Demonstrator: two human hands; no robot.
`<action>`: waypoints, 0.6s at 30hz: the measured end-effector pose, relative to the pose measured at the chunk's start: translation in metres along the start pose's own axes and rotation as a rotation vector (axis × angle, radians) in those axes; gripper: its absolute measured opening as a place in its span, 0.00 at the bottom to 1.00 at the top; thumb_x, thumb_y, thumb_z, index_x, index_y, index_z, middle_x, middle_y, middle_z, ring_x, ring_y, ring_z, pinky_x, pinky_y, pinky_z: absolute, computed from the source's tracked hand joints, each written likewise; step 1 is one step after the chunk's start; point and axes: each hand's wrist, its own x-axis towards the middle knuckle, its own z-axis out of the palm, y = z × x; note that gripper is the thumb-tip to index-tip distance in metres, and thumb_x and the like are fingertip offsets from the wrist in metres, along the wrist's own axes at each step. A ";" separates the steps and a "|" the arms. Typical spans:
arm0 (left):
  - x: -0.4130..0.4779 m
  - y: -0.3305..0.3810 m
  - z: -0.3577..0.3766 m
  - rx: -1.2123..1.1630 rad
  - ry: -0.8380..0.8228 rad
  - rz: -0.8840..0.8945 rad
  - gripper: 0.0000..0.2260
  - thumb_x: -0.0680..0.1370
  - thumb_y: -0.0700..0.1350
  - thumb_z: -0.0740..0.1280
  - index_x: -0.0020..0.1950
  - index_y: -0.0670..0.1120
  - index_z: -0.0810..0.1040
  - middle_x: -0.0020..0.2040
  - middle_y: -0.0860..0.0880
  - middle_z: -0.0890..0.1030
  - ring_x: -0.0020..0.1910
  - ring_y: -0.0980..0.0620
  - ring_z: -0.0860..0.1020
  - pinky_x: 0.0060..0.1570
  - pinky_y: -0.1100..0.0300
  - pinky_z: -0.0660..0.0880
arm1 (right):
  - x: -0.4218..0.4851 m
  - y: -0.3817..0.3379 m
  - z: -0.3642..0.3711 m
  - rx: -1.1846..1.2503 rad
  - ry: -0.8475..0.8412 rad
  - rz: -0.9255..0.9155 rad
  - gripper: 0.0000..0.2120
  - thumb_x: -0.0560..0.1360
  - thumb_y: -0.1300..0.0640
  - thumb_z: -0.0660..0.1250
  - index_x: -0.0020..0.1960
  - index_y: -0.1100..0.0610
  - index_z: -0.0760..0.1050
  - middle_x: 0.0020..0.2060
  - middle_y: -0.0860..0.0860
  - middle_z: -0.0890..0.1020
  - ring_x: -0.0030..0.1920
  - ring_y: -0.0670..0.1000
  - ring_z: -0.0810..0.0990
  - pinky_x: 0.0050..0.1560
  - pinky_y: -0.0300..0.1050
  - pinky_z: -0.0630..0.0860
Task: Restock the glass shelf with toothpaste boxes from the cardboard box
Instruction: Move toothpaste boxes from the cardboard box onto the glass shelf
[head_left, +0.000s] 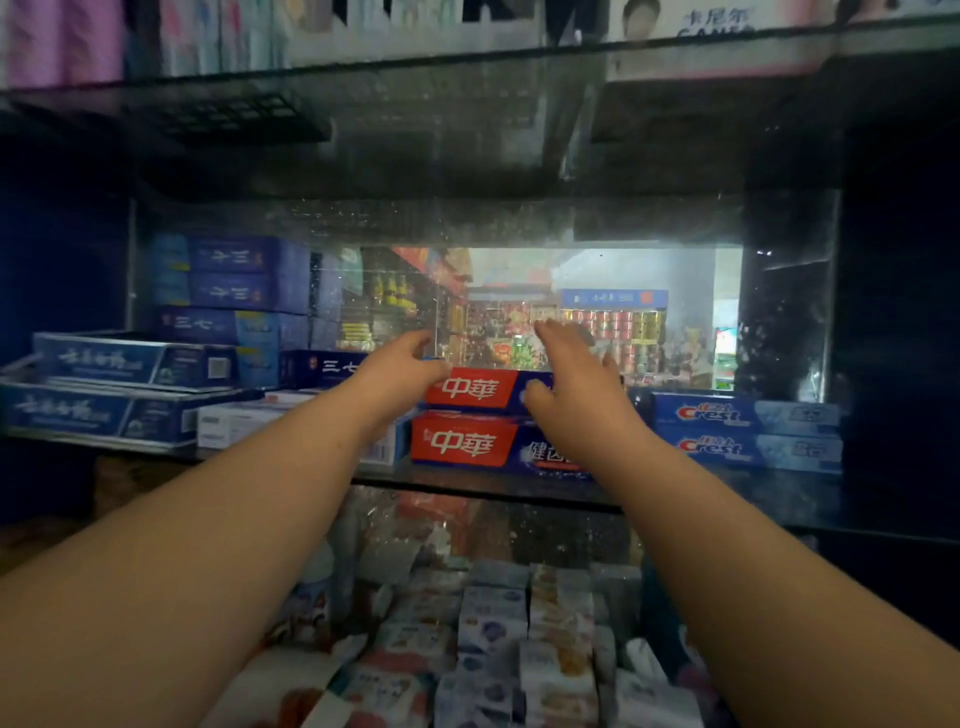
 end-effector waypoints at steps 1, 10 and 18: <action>-0.007 -0.001 -0.003 0.007 0.009 0.027 0.27 0.78 0.46 0.65 0.76 0.50 0.60 0.74 0.49 0.66 0.63 0.52 0.71 0.52 0.59 0.71 | -0.006 -0.012 0.004 0.021 -0.007 -0.041 0.30 0.79 0.58 0.59 0.78 0.50 0.52 0.78 0.48 0.54 0.77 0.51 0.51 0.77 0.58 0.47; -0.111 -0.060 -0.067 0.081 0.205 0.022 0.22 0.79 0.39 0.64 0.73 0.43 0.66 0.70 0.46 0.72 0.68 0.52 0.71 0.67 0.62 0.65 | -0.077 -0.094 0.093 0.226 -0.107 -0.365 0.26 0.74 0.63 0.63 0.72 0.57 0.65 0.70 0.55 0.70 0.69 0.55 0.68 0.68 0.47 0.63; -0.214 -0.188 -0.111 0.188 0.350 -0.262 0.20 0.78 0.37 0.62 0.71 0.40 0.68 0.66 0.45 0.75 0.66 0.52 0.73 0.56 0.76 0.66 | -0.168 -0.141 0.219 0.366 -0.435 -0.434 0.24 0.71 0.65 0.62 0.68 0.63 0.70 0.62 0.62 0.76 0.62 0.61 0.75 0.61 0.44 0.65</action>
